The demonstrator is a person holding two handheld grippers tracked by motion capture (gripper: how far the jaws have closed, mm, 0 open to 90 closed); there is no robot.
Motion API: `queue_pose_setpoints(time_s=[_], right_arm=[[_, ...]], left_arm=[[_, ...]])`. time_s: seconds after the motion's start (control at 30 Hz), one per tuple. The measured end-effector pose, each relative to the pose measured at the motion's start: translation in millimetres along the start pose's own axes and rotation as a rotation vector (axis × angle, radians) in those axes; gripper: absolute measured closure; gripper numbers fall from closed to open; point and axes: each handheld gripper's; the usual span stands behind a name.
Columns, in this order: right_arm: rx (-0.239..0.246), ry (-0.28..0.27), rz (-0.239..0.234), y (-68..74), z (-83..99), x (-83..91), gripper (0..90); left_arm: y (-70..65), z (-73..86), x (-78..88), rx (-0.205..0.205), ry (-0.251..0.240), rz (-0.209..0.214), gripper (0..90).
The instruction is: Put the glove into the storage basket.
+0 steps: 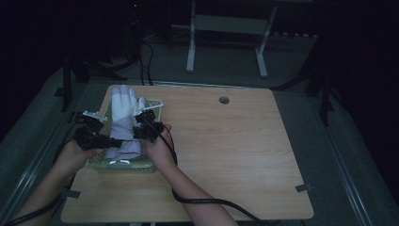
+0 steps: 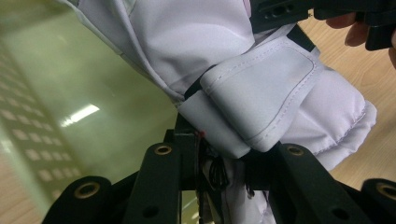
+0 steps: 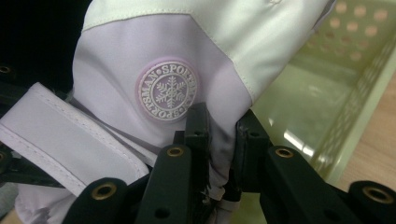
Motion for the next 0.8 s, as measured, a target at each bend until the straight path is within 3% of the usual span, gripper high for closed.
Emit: queue_pose_setpoints(time_s=[0.17,0.33,0.47,0.7,0.8], right_arm=[[-0.022,0.069,0.029,-7.5,8.0,-17.2,78.1],[-0.035,0.122,0.064,-10.9,11.7,-28.8,76.6],[-0.013,0.166,0.096,-8.4,7.8,-33.2,69.4],[0.039,0.162,0.101,-7.2,7.0,-32.7,49.8],[0.037,0.154,0.064,-6.8,6.0,-29.8,47.2]], left_arm=[[9.1,5.5,-26.2,0.055,0.055,0.031,72.0],[14.5,5.3,-39.6,0.086,0.098,0.04,71.8],[18.0,3.8,-44.4,0.112,0.14,0.016,71.6],[19.1,2.0,-58.3,0.138,0.214,-0.002,70.2],[16.2,-1.7,-60.9,0.139,0.247,-0.037,67.1]])
Point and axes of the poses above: each handheld gripper's, and its own axes: x roughly backward along the jaws, z roughly out of its underside, y roughly to its left, and after that the axes turned 5 degrees about -z, right-handed
